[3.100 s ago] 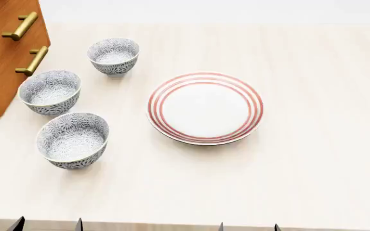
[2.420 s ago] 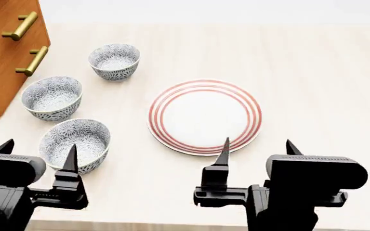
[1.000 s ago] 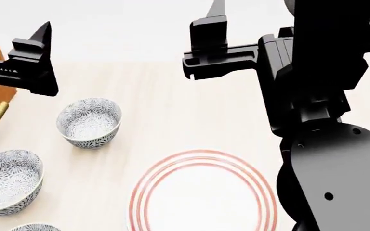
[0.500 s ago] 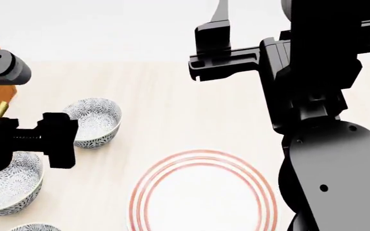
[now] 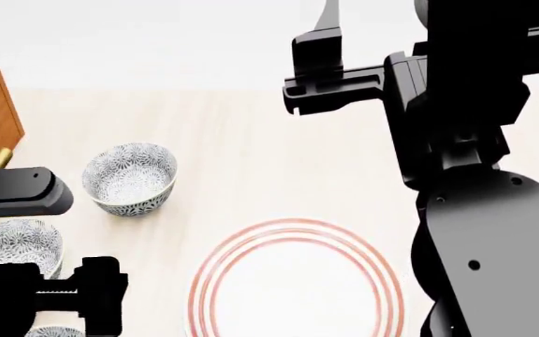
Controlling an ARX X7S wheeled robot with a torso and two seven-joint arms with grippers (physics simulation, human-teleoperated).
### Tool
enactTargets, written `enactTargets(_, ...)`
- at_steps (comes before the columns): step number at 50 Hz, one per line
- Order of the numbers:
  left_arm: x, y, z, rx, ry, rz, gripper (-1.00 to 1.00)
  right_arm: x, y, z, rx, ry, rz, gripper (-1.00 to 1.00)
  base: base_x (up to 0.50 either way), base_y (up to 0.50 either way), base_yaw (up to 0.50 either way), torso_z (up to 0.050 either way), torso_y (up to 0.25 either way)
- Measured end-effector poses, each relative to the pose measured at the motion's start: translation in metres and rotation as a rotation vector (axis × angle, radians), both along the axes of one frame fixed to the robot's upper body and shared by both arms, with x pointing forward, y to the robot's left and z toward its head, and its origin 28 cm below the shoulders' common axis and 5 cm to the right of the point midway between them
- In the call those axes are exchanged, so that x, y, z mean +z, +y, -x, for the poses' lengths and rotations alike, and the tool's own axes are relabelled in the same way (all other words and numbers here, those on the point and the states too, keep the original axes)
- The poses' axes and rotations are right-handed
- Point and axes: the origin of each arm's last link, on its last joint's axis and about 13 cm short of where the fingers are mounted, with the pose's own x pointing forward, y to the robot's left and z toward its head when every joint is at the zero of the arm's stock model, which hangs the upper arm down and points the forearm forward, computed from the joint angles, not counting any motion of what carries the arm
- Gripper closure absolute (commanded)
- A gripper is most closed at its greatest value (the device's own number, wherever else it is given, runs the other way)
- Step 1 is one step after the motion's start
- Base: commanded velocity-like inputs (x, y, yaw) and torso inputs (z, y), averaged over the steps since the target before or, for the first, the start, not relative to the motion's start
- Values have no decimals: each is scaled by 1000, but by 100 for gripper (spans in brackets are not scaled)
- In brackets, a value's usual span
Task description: Put the bowl at the front on the plate.
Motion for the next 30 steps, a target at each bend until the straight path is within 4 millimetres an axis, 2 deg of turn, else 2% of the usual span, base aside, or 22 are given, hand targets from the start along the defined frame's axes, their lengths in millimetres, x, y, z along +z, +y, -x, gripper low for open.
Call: enactTargets(30, -57, -4, 21, -40, 212, 42, -100, -1, -1, -2, 2, -3, -1, -100, 0, 0, 0, 0, 0)
